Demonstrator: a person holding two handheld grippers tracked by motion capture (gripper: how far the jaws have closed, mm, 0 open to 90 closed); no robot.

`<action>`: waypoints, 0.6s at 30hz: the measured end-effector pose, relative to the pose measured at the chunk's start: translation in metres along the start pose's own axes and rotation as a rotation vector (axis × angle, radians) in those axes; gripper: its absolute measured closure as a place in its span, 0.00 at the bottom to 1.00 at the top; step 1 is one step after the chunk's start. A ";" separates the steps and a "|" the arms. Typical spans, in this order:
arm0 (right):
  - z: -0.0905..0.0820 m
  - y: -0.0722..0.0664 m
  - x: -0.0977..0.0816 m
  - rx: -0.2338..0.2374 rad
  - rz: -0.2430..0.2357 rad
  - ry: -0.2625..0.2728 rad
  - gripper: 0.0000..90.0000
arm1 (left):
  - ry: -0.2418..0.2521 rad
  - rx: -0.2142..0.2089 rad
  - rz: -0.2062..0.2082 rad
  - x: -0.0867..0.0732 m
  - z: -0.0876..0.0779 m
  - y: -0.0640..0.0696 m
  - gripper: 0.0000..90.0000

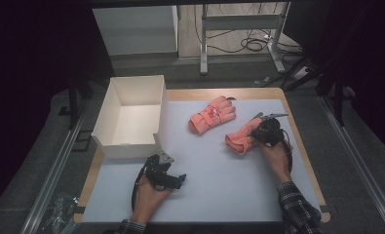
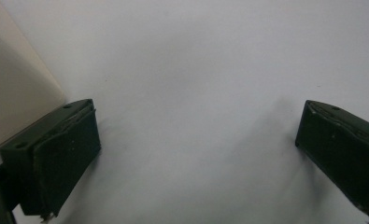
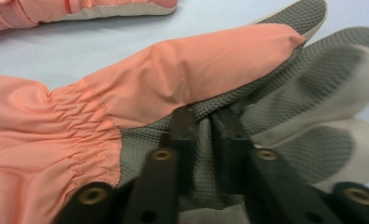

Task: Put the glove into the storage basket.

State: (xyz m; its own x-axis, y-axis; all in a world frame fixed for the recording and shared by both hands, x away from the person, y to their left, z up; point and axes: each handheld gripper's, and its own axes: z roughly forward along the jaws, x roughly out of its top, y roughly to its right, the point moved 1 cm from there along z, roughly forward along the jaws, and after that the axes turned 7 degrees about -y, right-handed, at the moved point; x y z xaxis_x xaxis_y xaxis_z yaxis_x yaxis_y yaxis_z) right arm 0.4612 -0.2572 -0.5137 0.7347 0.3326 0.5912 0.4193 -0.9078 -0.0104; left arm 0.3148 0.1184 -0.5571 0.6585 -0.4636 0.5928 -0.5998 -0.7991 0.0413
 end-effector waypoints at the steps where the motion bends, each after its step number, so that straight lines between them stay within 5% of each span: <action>1: 0.000 0.000 0.000 0.000 0.003 0.001 0.93 | 0.000 -0.001 -0.002 0.000 0.000 0.000 0.00; 10: -0.008 0.007 0.001 0.061 0.024 0.016 0.96 | 0.000 -0.002 -0.002 0.000 0.000 0.000 0.00; 18: -0.019 0.007 0.001 0.117 -0.002 0.044 0.97 | 0.000 -0.002 -0.002 0.000 0.000 0.000 0.00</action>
State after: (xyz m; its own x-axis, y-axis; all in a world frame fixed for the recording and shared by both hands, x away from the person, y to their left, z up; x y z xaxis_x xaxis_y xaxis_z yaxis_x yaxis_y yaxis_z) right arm 0.4544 -0.2681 -0.4976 0.7109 0.3204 0.6260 0.4821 -0.8701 -0.1021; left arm 0.3146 0.1183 -0.5571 0.6598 -0.4619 0.5927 -0.5990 -0.7995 0.0439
